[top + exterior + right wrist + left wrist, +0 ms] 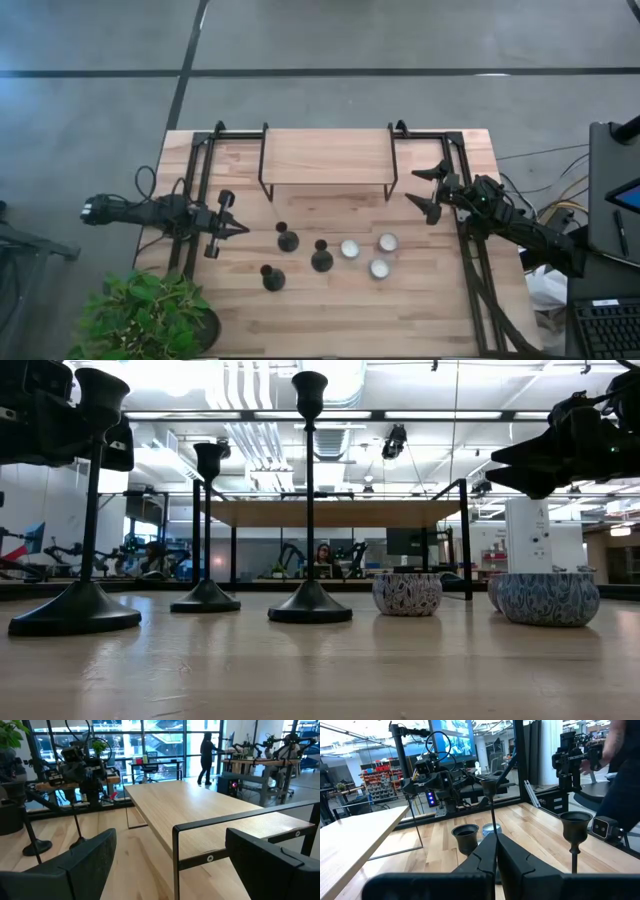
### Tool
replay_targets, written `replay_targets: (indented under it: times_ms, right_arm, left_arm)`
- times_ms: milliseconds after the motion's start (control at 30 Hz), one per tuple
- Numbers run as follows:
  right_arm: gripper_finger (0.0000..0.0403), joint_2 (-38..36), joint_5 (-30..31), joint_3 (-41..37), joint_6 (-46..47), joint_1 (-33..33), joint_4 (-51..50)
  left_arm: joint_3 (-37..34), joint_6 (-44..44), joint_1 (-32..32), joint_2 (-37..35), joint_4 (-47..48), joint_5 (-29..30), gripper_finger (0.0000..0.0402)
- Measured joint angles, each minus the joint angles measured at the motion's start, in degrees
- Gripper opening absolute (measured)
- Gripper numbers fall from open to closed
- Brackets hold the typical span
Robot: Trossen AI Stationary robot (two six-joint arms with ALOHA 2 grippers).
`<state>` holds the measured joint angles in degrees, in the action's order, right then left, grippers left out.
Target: Pick & Place candle stick holders
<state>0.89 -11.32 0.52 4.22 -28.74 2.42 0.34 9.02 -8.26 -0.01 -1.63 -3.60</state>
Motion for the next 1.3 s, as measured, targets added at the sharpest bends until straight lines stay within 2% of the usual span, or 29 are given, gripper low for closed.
replay_targets:
  times_ms: [33, 267, 367, 767, 867, 1100, 1300]
  right_arm:
    - [0.0366, 0.01, 1.44, -0.01, -1.57, 0.01, 0.0]
    - [0.0366, 0.04, 23.21, -0.01, -19.07, -0.05, 0.0]
    - [0.0366, -0.01, 27.66, -0.01, -22.25, -0.04, 0.74]
    - [0.0366, 0.02, 27.71, -0.01, -21.88, -0.04, 4.22]
    - [0.0366, 0.02, 27.51, -0.01, -16.83, -0.04, 6.53]
    - [0.0366, 0.0, 27.39, -0.01, 4.3, -0.04, 11.66]
    - [0.0366, 0.04, 27.35, -0.01, 8.21, -0.02, 13.59]
  left_arm:
    - [0.0, 0.0, 0.01, 0.0, 0.0, 0.0, 0.0018]
    - [0.0, -0.02, 0.01, 0.0, 0.0, -0.01, 0.0017]
    - [0.0, -0.02, 0.0, 0.0, 0.02, 0.0, 0.0016]
    - [0.0, 0.0, 0.01, 0.0, 0.07, 0.03, 0.0015]
    - [-0.01, -0.02, -0.01, 0.0, 0.09, 0.03, 0.0015]
    - [0.0, 0.0, -0.01, 0.0, 0.09, 0.03, 0.0015]
    - [0.0, 0.0, -0.01, 0.0, 0.11, 0.03, 0.0015]
